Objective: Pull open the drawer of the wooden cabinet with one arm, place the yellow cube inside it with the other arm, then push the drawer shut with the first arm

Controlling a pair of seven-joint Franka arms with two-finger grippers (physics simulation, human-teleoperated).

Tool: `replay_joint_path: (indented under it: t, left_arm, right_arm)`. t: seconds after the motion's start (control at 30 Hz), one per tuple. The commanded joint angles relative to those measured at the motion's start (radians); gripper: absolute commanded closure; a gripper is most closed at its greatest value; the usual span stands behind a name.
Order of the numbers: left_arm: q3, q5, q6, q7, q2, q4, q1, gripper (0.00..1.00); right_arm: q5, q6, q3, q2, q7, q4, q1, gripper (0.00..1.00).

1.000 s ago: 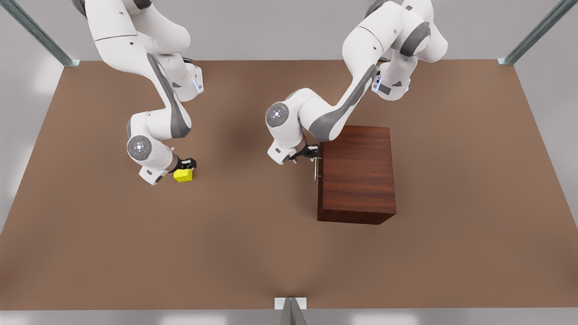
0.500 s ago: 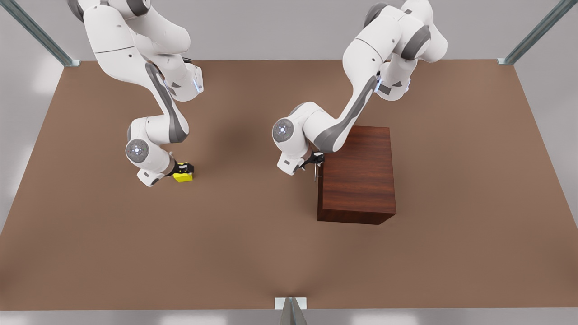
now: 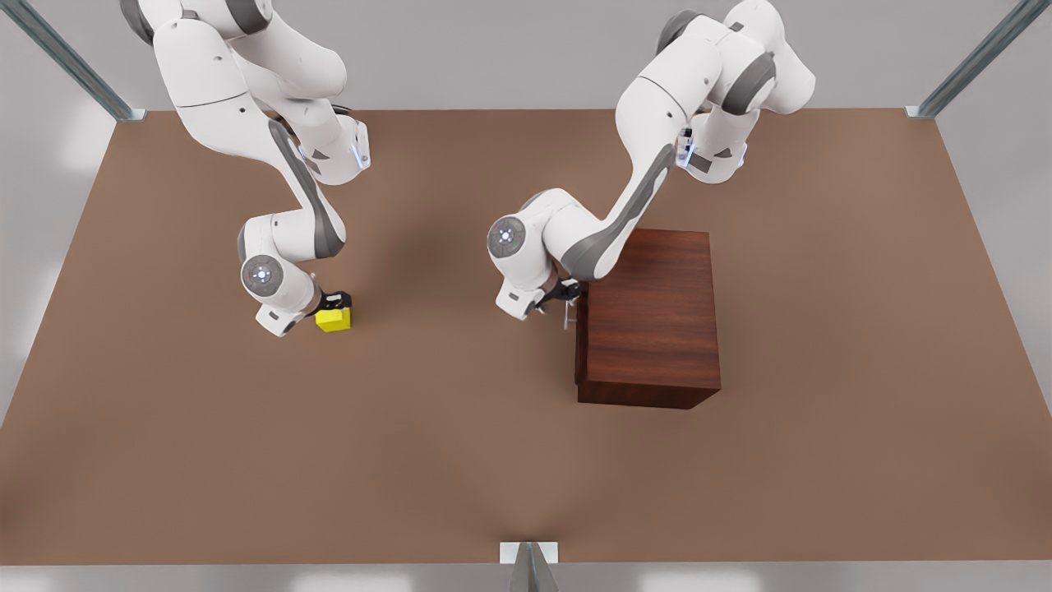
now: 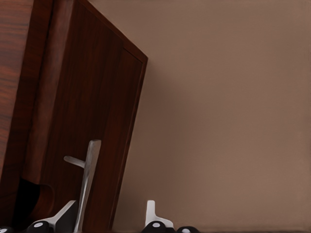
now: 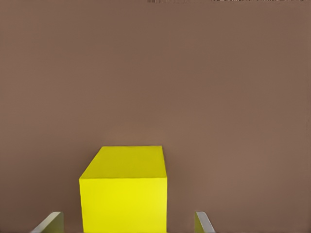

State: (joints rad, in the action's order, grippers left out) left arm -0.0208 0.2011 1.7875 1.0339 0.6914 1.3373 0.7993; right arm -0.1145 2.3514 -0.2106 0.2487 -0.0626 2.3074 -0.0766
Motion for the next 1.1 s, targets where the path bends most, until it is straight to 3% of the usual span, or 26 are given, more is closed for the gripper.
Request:
replay_joint_path:
  t: [0.0, 0.7, 0.77, 0.8, 1.0, 1.07]
  left_arm:
    - [-0.001, 0.000, 0.027, 0.048, 0.005, -0.007, 0.008, 0.29]
    - [-0.004, -0.008, 0.053, 0.071, 0.099, -0.188, 0.049, 0.29]
    - [-0.007, -0.008, 0.053, 0.081, 0.099, -0.204, 0.049, 0.29]
    - [-0.016, -0.008, 0.053, 0.081, 0.099, -0.208, 0.049, 0.29]
    - [-0.047, -0.104, -0.026, 0.112, 0.077, -0.337, 0.017, 0.29]
    - [-0.047, -0.230, -0.146, -0.014, -0.032, -0.345, -0.098, 0.26]
  right_arm:
    - [-0.002, 0.005, -0.001, -0.003, 0.040, 0.000, 0.000, 0.00]
    - [-0.002, 0.141, -0.009, 0.103, 0.046, 0.000, -0.005, 0.00]
    - [-0.002, 0.141, -0.009, 0.106, 0.064, 0.000, -0.008, 0.19]
    - [-0.002, 0.141, -0.009, 0.107, 0.064, 0.000, -0.008, 0.22]
    - [-0.002, 0.152, -0.009, 0.118, 0.064, 0.000, -0.006, 0.22]
    - [-0.002, 0.152, -0.009, 0.119, 0.064, 0.000, -0.006, 0.26]
